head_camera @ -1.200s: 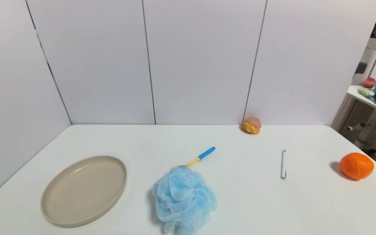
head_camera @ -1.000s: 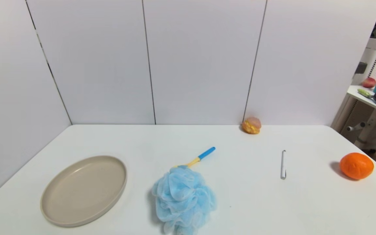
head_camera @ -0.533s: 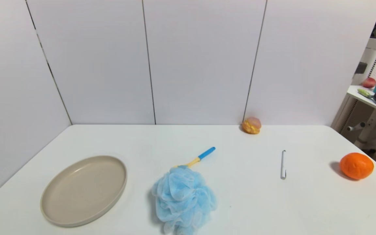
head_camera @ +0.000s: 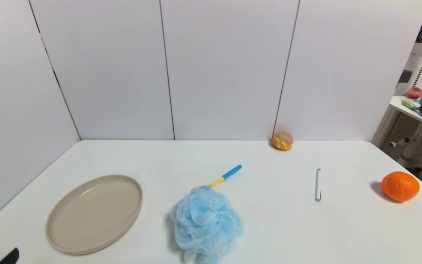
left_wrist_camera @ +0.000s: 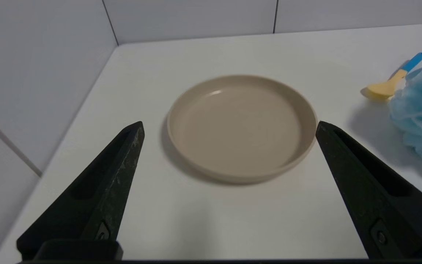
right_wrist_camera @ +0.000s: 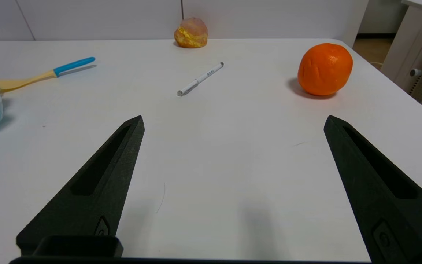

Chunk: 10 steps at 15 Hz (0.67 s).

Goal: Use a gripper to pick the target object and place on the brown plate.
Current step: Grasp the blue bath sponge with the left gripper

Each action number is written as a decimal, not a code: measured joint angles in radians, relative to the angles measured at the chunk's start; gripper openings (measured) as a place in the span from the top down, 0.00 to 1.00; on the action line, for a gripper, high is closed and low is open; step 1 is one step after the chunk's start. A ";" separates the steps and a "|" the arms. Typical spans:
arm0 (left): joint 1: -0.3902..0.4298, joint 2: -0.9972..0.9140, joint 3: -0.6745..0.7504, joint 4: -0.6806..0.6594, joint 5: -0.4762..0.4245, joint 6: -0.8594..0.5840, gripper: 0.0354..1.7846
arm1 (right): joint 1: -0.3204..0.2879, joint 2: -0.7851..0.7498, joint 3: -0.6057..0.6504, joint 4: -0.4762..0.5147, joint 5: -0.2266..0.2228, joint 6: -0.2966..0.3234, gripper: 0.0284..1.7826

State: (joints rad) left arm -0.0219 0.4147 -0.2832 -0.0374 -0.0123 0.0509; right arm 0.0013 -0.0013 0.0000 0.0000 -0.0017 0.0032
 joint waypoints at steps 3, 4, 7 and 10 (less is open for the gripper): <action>-0.027 0.302 -0.293 0.021 -0.071 0.146 0.06 | 0.000 0.000 0.000 0.000 0.000 0.000 0.05; -0.051 0.410 -0.404 0.056 -0.106 0.203 0.06 | 0.000 0.000 0.000 0.000 0.000 0.000 0.05; -0.182 0.686 -0.711 0.237 -0.186 0.335 0.06 | 0.000 0.000 0.000 0.000 0.000 0.000 0.05; -0.349 0.919 -0.910 0.452 -0.217 0.384 0.06 | 0.000 0.000 0.000 0.000 0.000 0.000 0.05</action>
State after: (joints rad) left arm -0.3704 1.3334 -1.1934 0.4147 -0.2289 0.4349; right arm 0.0013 -0.0013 0.0000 0.0000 -0.0017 0.0032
